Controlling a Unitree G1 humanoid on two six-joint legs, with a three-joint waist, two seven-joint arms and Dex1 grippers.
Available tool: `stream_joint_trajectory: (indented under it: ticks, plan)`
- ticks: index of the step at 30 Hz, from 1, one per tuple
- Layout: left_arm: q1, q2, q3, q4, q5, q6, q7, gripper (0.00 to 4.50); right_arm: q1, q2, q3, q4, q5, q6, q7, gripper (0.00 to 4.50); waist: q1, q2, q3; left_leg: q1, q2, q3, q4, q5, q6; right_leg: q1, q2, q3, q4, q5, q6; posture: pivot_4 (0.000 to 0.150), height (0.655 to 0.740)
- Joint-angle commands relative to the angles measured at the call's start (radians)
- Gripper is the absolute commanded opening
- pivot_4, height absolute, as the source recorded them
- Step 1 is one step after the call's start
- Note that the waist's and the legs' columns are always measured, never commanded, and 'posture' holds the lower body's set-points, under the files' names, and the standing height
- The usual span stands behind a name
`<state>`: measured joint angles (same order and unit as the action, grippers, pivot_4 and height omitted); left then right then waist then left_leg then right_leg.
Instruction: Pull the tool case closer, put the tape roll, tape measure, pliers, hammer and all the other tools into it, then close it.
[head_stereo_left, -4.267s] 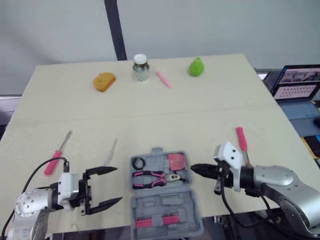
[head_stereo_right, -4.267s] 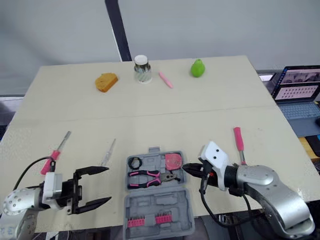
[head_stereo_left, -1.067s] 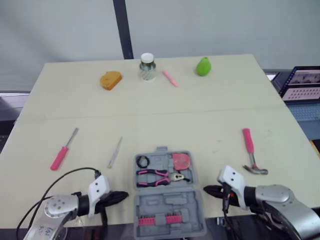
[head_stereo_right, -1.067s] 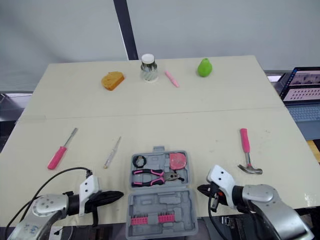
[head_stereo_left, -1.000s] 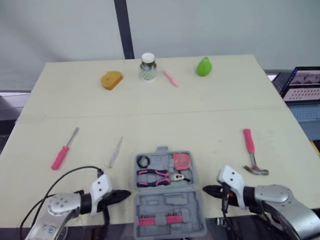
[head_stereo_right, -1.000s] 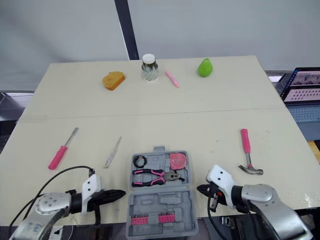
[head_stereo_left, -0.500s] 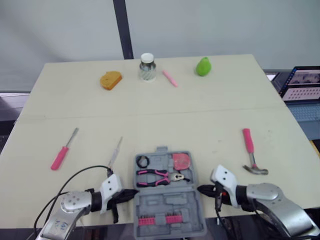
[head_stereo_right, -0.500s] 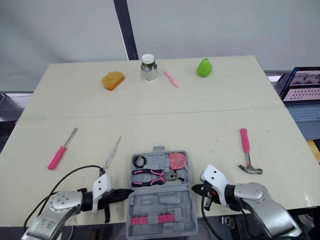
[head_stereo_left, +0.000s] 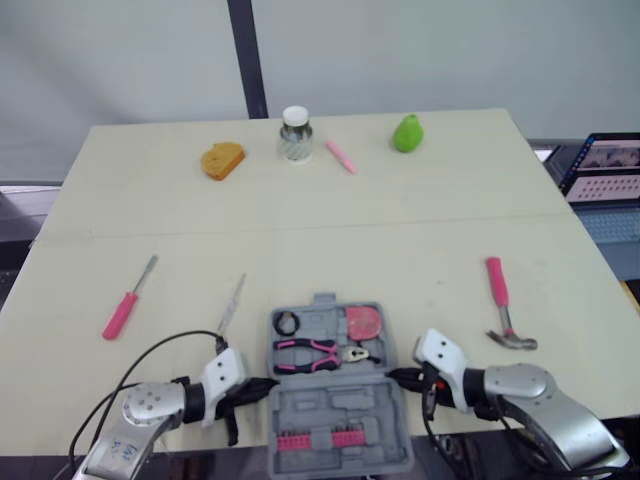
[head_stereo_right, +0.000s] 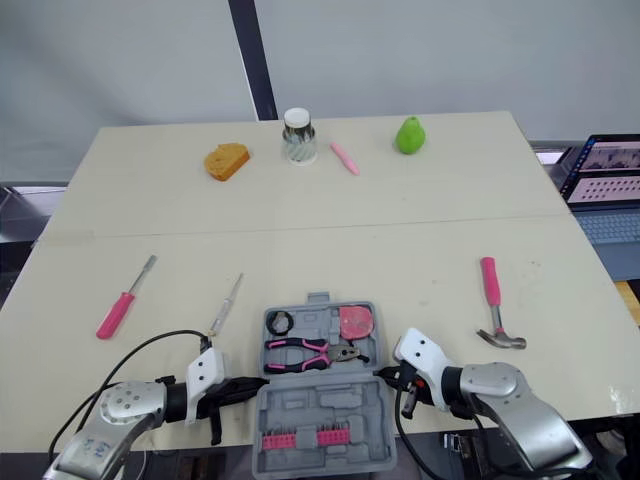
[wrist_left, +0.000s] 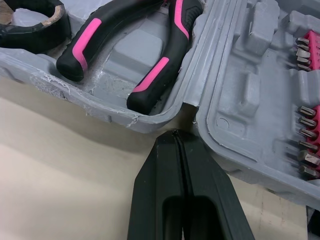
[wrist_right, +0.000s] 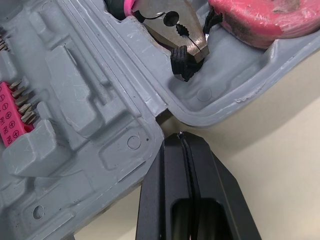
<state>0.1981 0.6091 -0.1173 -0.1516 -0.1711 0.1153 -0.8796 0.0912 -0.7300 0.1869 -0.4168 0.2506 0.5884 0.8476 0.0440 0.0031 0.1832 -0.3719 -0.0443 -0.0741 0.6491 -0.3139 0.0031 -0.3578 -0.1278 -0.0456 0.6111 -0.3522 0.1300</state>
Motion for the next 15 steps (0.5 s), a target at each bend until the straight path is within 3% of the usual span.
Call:
stream_joint_trajectory:
  ticks: [1,15]
  plan:
    - [-0.014,-0.010,-0.009,-0.015,0.009,-0.007,0.013,0.05,-0.018,0.021,0.004,-0.013,0.011,-0.001,-0.008,0.00,0.000,0.000,0.000,0.000,0.000,0.000,0.000,0.000,0.000,0.000,0.000,0.000,0.000,0.000,0.000,0.150,0.7391]
    - [-0.045,-0.035,-0.015,-0.001,0.024,-0.011,0.031,0.05,-0.039,0.033,0.010,0.011,0.000,-0.004,-0.006,0.00,0.003,0.000,0.000,0.000,-0.001,0.000,0.000,0.001,0.000,0.000,0.000,0.000,0.001,0.000,0.000,0.150,0.7391]
